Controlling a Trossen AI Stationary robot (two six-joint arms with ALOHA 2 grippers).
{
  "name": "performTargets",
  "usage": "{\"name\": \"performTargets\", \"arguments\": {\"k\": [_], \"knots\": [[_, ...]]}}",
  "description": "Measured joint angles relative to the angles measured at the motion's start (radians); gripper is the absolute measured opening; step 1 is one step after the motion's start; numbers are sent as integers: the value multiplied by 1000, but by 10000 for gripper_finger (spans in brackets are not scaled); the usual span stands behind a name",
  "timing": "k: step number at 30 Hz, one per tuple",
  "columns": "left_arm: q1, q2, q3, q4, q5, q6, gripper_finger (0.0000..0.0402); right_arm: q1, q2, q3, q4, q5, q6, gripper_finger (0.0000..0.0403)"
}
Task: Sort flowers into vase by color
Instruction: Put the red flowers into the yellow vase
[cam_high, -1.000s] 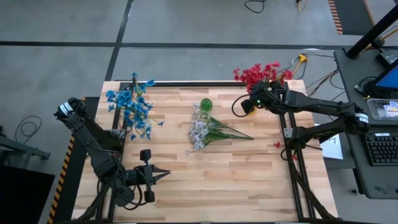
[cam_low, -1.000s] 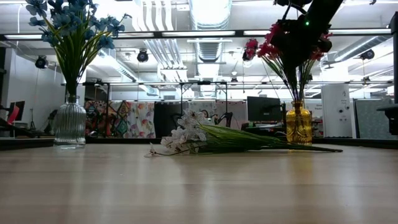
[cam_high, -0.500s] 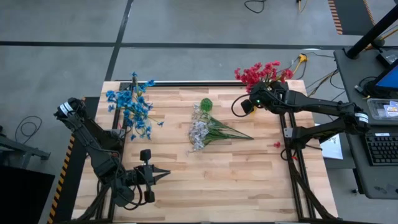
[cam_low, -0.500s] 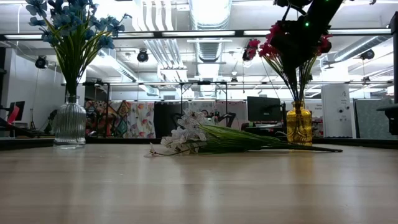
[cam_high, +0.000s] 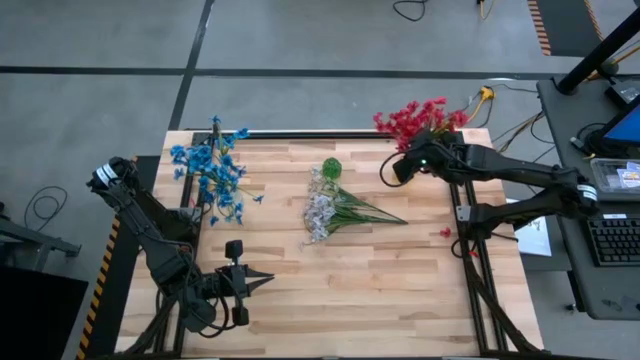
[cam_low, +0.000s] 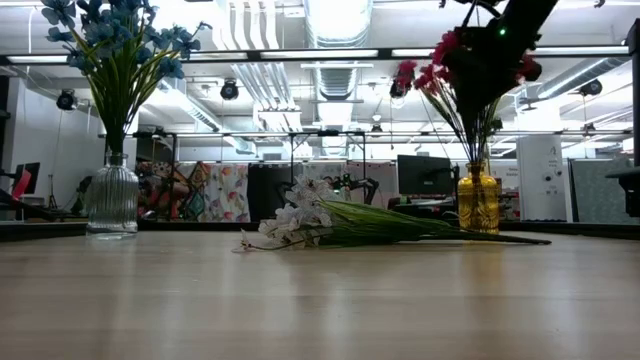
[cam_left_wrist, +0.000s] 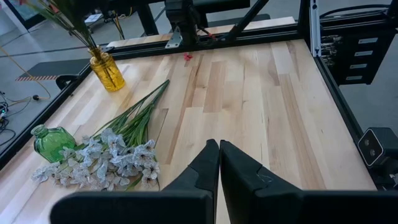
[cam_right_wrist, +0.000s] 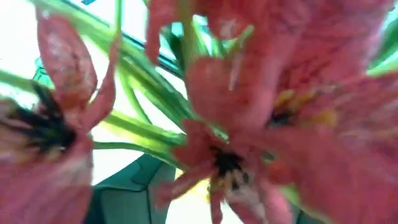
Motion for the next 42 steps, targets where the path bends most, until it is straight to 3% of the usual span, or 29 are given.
{"name": "performTargets", "arguments": {"k": [5,13,28,35,42], "knots": [[0,0,0,0,0,0,0,0,-45,0,-24,-31,14,212],[0,0,0,1,0,0,0,1,-92,2,-34,-102,39,232],[0,0,0,9,0,-1,0,3,-102,10,-174,-228,160,237],[0,0,0,9,0,-1,0,37,-104,75,-307,-232,225,237],[0,0,0,13,0,-1,0,74,-99,117,-312,-232,210,238]]}}
